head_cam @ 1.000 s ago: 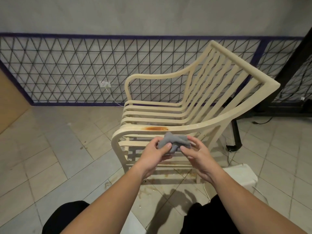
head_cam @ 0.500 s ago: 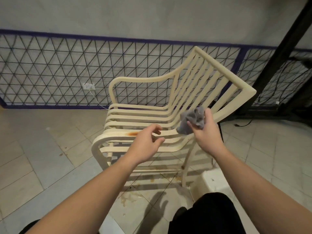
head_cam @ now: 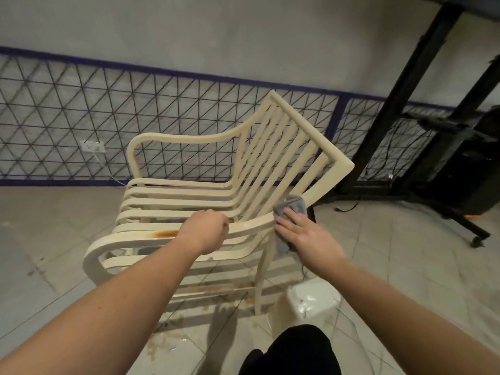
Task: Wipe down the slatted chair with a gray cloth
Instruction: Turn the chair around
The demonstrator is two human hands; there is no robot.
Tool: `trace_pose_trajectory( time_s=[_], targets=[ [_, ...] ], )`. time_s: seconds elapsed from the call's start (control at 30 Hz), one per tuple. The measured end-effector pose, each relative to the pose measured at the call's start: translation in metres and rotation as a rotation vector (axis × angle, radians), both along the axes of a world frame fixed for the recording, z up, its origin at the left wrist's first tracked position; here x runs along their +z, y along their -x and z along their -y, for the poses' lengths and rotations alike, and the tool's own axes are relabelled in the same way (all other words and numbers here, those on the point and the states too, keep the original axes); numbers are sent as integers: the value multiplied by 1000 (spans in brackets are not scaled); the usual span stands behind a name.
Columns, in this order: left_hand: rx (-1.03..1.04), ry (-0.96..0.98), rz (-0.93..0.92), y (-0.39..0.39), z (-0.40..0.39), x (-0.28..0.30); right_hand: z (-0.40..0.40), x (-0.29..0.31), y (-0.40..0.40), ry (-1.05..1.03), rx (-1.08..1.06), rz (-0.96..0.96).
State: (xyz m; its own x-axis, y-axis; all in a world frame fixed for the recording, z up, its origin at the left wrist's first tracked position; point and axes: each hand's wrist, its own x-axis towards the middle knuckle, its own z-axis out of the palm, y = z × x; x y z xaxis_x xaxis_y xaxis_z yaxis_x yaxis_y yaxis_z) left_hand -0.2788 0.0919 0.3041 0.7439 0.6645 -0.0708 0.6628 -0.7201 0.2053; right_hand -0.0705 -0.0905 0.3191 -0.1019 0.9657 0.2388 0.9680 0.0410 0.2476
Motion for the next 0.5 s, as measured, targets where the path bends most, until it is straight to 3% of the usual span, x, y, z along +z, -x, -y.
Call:
trace_pose_trajectory(
  time_s=[0.17, 0.3, 0.4, 0.5],
  targets=[
    [-7, -48, 24, 1, -2, -3, 5, 41, 3, -312, 40, -305],
    [-36, -73, 51, 3, -2, -3, 9, 106, -25, -509, 12, -162],
    [-46, -94, 58, 3, 0, -2, 7, 102, -44, -409, -113, -16],
    [-49, -102, 72, 4, -1, -2, 10, 47, -44, -240, -84, 0]
  ],
)
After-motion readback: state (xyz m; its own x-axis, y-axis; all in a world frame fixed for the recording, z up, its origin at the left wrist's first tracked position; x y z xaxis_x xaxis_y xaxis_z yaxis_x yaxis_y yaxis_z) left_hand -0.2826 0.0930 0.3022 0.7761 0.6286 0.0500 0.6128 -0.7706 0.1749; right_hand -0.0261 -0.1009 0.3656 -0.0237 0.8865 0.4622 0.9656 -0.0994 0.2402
